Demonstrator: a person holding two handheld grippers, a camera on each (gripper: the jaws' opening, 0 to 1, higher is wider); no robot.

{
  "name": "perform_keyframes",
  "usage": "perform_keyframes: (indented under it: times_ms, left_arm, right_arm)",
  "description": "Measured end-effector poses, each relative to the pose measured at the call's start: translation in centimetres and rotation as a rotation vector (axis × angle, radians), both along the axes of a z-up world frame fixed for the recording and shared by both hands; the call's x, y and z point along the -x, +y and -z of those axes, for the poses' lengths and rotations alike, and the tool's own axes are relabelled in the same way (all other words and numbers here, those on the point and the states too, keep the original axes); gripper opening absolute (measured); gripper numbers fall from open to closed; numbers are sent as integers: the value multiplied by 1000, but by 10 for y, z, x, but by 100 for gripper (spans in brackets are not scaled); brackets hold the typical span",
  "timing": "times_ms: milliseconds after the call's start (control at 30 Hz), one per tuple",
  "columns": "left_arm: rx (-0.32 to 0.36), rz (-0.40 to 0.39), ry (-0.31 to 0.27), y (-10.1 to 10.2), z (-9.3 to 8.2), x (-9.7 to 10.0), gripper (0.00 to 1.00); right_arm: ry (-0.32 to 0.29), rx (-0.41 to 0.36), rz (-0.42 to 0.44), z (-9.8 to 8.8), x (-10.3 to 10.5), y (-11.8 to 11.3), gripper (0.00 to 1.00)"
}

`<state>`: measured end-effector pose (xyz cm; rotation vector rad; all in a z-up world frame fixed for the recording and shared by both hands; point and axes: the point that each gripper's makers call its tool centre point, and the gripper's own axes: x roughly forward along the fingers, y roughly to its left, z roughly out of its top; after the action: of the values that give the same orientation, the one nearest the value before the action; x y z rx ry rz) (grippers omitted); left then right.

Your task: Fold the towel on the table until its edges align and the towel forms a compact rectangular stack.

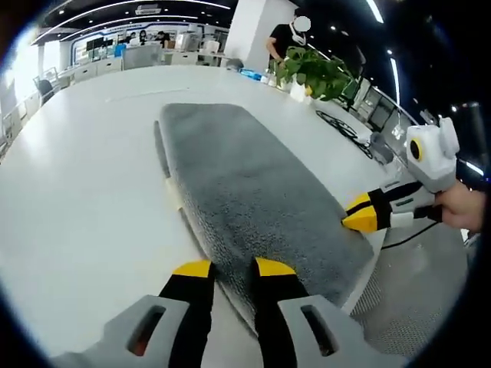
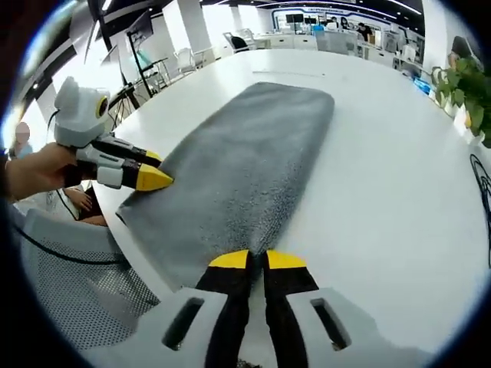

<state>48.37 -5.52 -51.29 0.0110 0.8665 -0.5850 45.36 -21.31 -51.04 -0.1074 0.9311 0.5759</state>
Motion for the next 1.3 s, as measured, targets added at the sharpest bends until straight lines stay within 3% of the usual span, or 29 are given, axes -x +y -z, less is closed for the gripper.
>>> perform_keyframes:
  times_ms: [167, 333, 467, 667, 1067, 1167, 1300]
  left_arm:
    - [-7, 15, -16, 2, -5, 4, 24]
    - [82, 14, 44, 1, -9, 32, 26]
    - [64, 28, 58, 16, -1, 47, 26]
    - [85, 46, 78, 6, -4, 63, 26]
    - [90, 44, 101, 4, -4, 69, 22]
    - [113, 35, 98, 4, -5, 71, 20]
    - [137, 19, 110, 6, -3, 69, 17]
  right_arm:
    - [-11, -1, -18, 0, -1, 1, 5]
    - [-19, 19, -66, -9, 6, -5, 6]
    - [2, -2, -81, -11, 13, -5, 10]
    - [41, -39, -109, -7, 25, 5, 16]
    - [71, -35, -91, -4, 38, 2, 18]
    - [102, -75, -93, -8, 46, 4, 18]
    - [126, -67, -76, 2, 49, 1, 19]
